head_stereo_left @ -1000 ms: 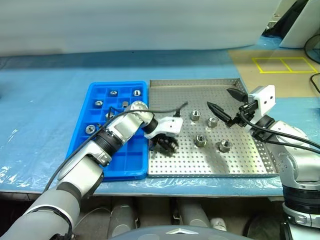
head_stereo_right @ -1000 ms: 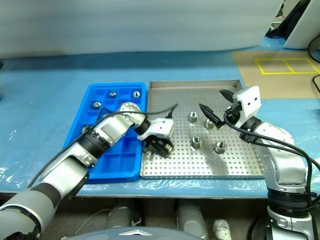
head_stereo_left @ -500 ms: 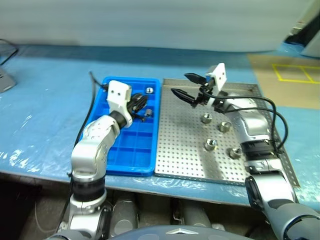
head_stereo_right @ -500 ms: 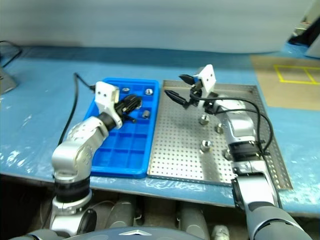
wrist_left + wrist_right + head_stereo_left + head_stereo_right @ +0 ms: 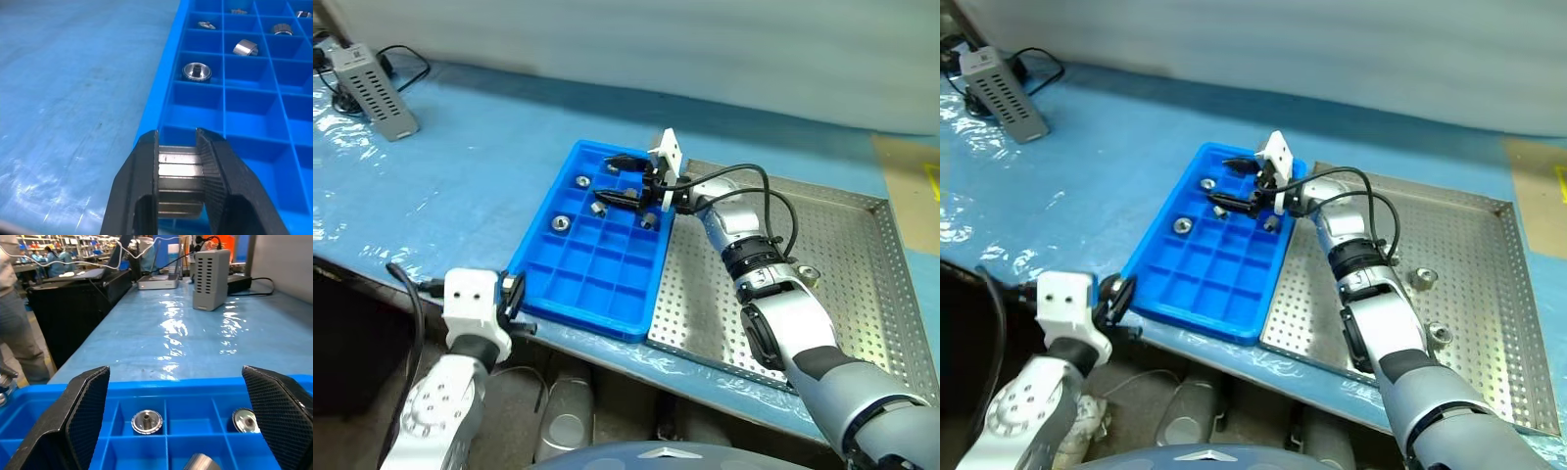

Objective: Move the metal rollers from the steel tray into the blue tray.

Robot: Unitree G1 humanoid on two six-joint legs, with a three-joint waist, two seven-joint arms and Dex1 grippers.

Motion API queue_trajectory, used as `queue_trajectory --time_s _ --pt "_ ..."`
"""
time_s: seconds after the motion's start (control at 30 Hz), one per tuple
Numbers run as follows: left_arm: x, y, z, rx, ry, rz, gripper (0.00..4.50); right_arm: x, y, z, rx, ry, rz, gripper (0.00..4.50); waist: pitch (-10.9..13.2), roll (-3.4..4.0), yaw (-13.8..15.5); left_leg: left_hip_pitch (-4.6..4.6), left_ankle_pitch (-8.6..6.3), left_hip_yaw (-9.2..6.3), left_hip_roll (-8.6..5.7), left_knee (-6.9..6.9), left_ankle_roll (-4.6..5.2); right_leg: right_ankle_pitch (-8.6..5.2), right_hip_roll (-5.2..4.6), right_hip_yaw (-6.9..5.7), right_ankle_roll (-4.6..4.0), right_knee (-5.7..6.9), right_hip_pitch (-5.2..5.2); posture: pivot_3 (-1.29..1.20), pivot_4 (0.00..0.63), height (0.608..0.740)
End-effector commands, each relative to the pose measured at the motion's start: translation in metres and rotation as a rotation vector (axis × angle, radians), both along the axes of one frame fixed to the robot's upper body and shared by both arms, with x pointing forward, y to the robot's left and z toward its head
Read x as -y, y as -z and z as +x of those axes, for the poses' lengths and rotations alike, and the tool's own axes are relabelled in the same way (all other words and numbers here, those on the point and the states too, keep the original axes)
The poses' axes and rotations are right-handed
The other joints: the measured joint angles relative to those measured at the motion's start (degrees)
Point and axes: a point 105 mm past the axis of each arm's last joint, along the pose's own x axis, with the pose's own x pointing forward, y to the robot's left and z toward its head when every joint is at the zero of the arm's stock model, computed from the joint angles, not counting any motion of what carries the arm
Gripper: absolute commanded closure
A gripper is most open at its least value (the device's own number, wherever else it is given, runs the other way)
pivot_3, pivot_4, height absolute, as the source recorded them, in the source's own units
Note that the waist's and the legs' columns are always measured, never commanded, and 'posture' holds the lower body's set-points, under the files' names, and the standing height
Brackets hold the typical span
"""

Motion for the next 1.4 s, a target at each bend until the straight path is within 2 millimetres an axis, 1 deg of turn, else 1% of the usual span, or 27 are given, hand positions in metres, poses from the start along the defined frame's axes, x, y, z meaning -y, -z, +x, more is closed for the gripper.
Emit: queue_trajectory --time_s 0.03,0.13,0.23,0.3,0.37,0.43,0.53,0.6,0.67,0.77,0.8,0.83,0.93,0.97,1.0,1.03,1.1,1.17,1.2,1.23,1.27,1.33,1.4 --pt "0.000 -0.015 0.007 0.073 -0.010 0.010 3.71 -0.006 -0.016 -0.004 0.067 -0.040 0.029 0.00 0.2 0.06 1.0 0.20 0.07 0.00 0.02 -0.11 -0.11 -0.01 0.02 0.01 0.01 0.05 0.07 0.55 0.150 0.740" --pt "0.000 -0.020 0.017 0.094 -0.006 0.023 3.71 -0.003 -0.013 -0.006 0.064 -0.036 0.031 0.00 0.3 0.25 1.5 0.56 0.20 0.01 0.05 -0.40 -0.32 -0.16 0.06 0.03 0.28 0.07 0.29 0.52 0.150 0.740" --pt "0.001 -0.030 0.033 0.145 0.016 0.027 3.71 0.002 -0.012 -0.006 0.062 -0.018 0.037 0.00 0.3 0.26 1.5 0.58 0.27 0.02 0.04 -0.40 -0.41 -0.04 0.06 0.08 0.07 0.11 0.29 0.48 0.150 0.740" --pt "0.001 -0.031 0.042 0.146 0.030 0.030 3.71 0.006 -0.011 -0.006 0.063 -0.003 0.033 0.00 0.3 0.25 1.3 0.56 0.29 0.03 0.04 -0.40 -0.43 -0.01 0.08 0.08 0.02 0.12 0.26 0.46 0.150 0.740" --pt "-0.001 -0.026 0.046 0.120 0.035 0.037 3.71 0.011 -0.010 -0.006 0.067 0.017 0.030 0.00 0.3 0.23 0.6 0.43 0.28 0.06 0.02 -0.34 -0.39 -0.01 0.09 0.13 0.02 0.10 0.16 0.44 0.150 0.740" --pt "0.000 -0.017 0.045 0.079 0.048 0.035 3.71 0.016 -0.010 -0.006 0.069 0.033 0.035 0.00 0.3 0.21 0.0 0.23 0.24 0.08 0.02 -0.26 -0.31 -0.01 0.08 0.14 0.02 0.10 0.02 0.42 0.150 0.740" --pt "0.010 -0.001 0.042 0.009 0.110 -0.003 3.71 0.021 -0.012 -0.005 0.070 0.054 0.045 0.00 0.3 0.19 -1.0 -0.04 0.35 0.10 0.02 -0.20 -0.07 -0.01 0.08 0.14 0.02 0.12 -0.23 0.41 0.150 0.740" --pt "0.016 0.001 0.043 -0.004 0.139 -0.019 2.99 0.022 -0.012 -0.005 0.071 0.066 0.045 0.00 0.3 0.18 -1.4 0.02 0.36 0.11 0.04 -0.22 -0.09 -0.01 0.08 0.14 0.02 0.16 -0.22 0.38 0.150 0.740" --pt "0.024 0.000 0.043 -0.003 0.182 -0.045 2.45 0.025 -0.011 -0.005 0.077 0.082 0.041 0.00 0.3 0.18 -1.9 0.09 0.36 0.11 0.05 -0.22 -0.18 0.00 0.08 0.14 0.02 0.21 -0.18 0.37 0.150 0.740" --pt "0.028 0.000 0.044 -0.019 0.204 -0.054 1.37 0.028 -0.011 -0.004 0.081 0.102 0.041 0.00 0.3 0.18 -2.3 0.22 0.35 0.11 0.06 -0.23 -0.31 0.00 0.08 0.13 0.01 0.24 -0.06 0.34 0.150 0.740" --pt "0.027 -0.003 0.047 -0.008 0.211 -0.065 1.07 0.030 -0.011 -0.003 0.084 0.115 0.041 0.00 0.3 0.18 -2.5 0.26 0.36 0.11 0.06 -0.23 -0.32 0.00 0.08 0.14 0.01 0.23 -0.01 0.34 0.150 0.740" --pt "0.029 -0.013 0.055 0.029 0.232 -0.072 0.71 0.035 -0.011 -0.002 0.092 0.135 0.037 0.00 0.3 0.18 -2.5 0.29 0.36 0.11 0.06 -0.23 -0.31 0.00 0.08 0.14 0.01 0.23 0.02 0.29 0.150 0.740" --pt "0.036 -0.036 0.072 0.114 0.294 -0.078 0.71 0.045 -0.012 -0.001 0.104 0.176 0.035 0.00 0.3 0.18 -2.6 0.29 0.46 0.12 0.06 -0.25 -0.27 0.00 0.08 0.11 0.01 0.26 0.07 0.23 0.150 0.740" --pt "0.044 -0.047 0.080 0.160 0.344 -0.085 0.71 0.050 -0.014 -0.001 0.110 0.197 0.037 0.00 0.3 0.18 -2.9 0.31 0.48 0.14 0.06 -0.24 -0.26 0.01 0.08 0.12 0.01 0.28 0.07 0.19 0.150 0.740" --pt "0.055 -0.059 0.093 0.205 0.420 -0.079 0.71 0.061 -0.018 -0.002 0.108 0.230 0.046 0.00 0.3 0.18 -3.0 0.30 0.47 0.16 0.05 -0.20 -0.25 0.01 0.08 0.14 0.01 0.28 0.08 0.13 0.150 0.740" --pt "0.066 -0.066 0.104 0.233 0.505 -0.075 0.71 0.073 -0.022 -0.005 0.103 0.262 0.056 0.00 0.3 0.18 -3.2 0.28 0.52 0.17 0.03 -0.20 -0.20 0.02 0.07 0.14 0.02 0.28 0.09 0.07 0.150 0.740" --pt "0.083 -0.071 0.115 0.256 0.644 -0.079 0.71 0.094 -0.027 -0.013 0.096 0.321 0.064 0.00 0.3 0.18 -3.7 0.25 0.60 0.18 -0.04 -0.19 -0.07 0.04 0.06 0.17 0.06 0.28 0.10 0.01 0.150 0.740" --pt "0.100 -0.075 0.116 0.277 0.801 -0.119 0.71 0.118 -0.029 -0.017 0.100 0.428 0.060 0.00 0.2 0.15 -5.6 0.27 0.68 0.25 -0.12 -0.16 0.09 0.11 0.05 0.41 0.18 0.21 0.11 -0.07 0.150 0.740" --pt "0.109 -0.075 0.119 0.272 0.873 -0.138 0.71 0.134 -0.028 -0.020 0.104 0.494 0.049 0.00 0.2 0.12 -6.2 0.26 0.67 0.27 -0.20 -0.15 0.10 0.12 0.01 0.47 0.23 0.17 0.12 -0.13 0.150 0.740" --pt "0.115 -0.074 0.121 0.269 0.918 -0.150 0.71 0.144 -0.028 -0.023 0.106 0.538 0.040 0.00 0.2 0.07 -7.3 0.24 0.66 0.32 -0.26 -0.15 0.12 0.12 -0.01 0.56 0.24 0.15 0.08 -0.15 0.150 0.740" --pt "0.121 -0.068 0.126 0.246 0.955 -0.133 0.71 0.155 -0.028 -0.027 0.104 0.593 0.044 0.00 0.2 0.02 -8.1 0.20 0.65 0.34 -0.27 -0.15 0.14 0.12 -0.01 0.61 0.24 0.15 0.04 -0.17 0.150 0.740" --pt "0.132 -0.057 0.137 0.216 1.004 -0.085 0.71 0.173 -0.028 -0.034 0.106 0.686 0.033 0.00 0.1 0.00 -10.0 0.19 0.66 0.36 -0.27 -0.19 0.14 0.12 0.00 0.65 0.26 0.18 -0.04 -0.25 0.150 0.740" --pt "0.146 -0.050 0.150 0.211 1.037 -0.072 0.71 0.190 -0.028 -0.043 0.112 0.773 0.021 0.00 0.1 0.03 -11.8 0.24 0.59 0.36 -0.25 -0.22 0.26 0.12 0.01 0.65 0.26 0.22 -0.05 -0.31 0.150 0.740"
